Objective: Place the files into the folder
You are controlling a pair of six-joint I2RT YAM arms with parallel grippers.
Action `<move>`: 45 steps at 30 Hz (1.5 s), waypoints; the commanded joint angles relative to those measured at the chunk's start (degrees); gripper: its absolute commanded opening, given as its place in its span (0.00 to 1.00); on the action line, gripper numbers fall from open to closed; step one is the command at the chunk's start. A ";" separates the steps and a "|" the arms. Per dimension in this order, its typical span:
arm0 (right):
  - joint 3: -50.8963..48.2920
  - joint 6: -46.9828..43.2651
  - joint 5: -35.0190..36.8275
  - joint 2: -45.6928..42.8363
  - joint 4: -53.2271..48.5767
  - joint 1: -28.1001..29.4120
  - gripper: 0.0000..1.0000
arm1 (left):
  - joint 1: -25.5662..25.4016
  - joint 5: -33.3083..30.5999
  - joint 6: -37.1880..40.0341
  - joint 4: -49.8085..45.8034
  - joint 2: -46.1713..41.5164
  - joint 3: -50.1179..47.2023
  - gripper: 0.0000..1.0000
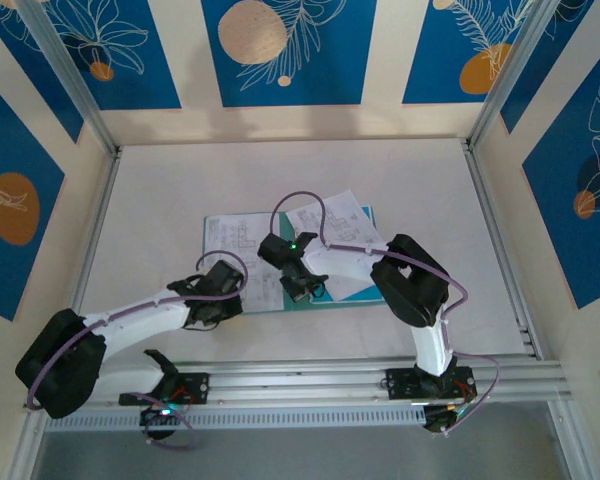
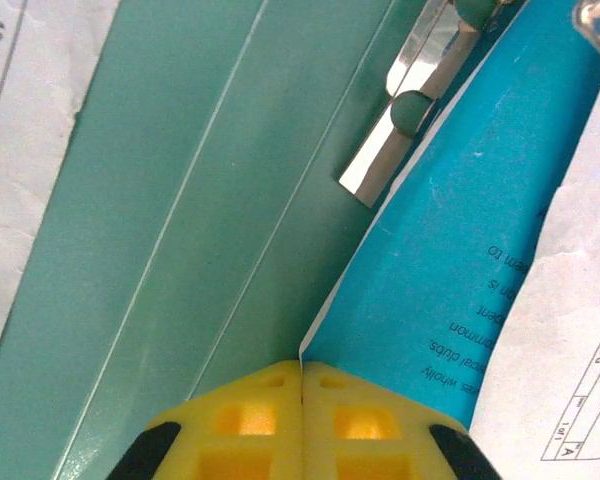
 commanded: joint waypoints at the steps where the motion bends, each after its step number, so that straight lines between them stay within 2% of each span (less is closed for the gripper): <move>1: 1.73 0.07 1.07 -0.36 -1.87 1.65 0.24 | 0.78 1.23 0.84 -1.94 -0.70 1.46 0.00; 3: 2.32 0.15 1.50 -1.84 -2.29 2.43 0.43 | 0.65 1.76 0.95 -2.14 -1.21 1.92 0.05; 5: 2.57 1.15 1.37 -4.13 -2.77 2.65 0.56 | 0.47 2.29 1.16 -2.96 -2.09 3.05 0.13; 9: 0.23 4.17 -0.67 -11.10 -1.46 0.29 0.66 | -0.61 2.56 1.23 -4.78 -3.94 5.71 0.24; 12: -4.45 7.62 -5.53 -17.17 1.88 -4.95 0.67 | -2.64 3.52 0.96 -4.28 -3.68 8.18 0.30; 15: -9.78 12.29 -13.26 -21.25 5.85 -13.31 0.63 | -5.27 5.37 -0.51 -0.75 -1.26 10.00 0.31; 20: -16.91 20.42 -24.28 -23.05 11.93 -26.84 0.54 | -11.07 7.63 -4.14 9.08 6.58 12.78 0.31; 22: -17.63 22.61 -26.89 -22.07 13.24 -29.56 0.53 | -13.34 8.35 -5.69 13.26 10.42 13.91 0.31; 29: -16.87 30.46 -27.57 -16.01 12.53 -30.64 0.49 | -17.90 9.39 -8.91 21.15 21.96 17.61 0.31; 38: -19.29 33.76 -28.06 -11.99 14.18 -30.24 0.47 | -18.59 9.32 -11.59 27.57 25.21 16.38 0.32; 45: -21.45 35.23 -28.52 -13.15 14.76 -29.75 0.47 | -18.61 10.32 -12.93 31.78 28.86 15.52 0.31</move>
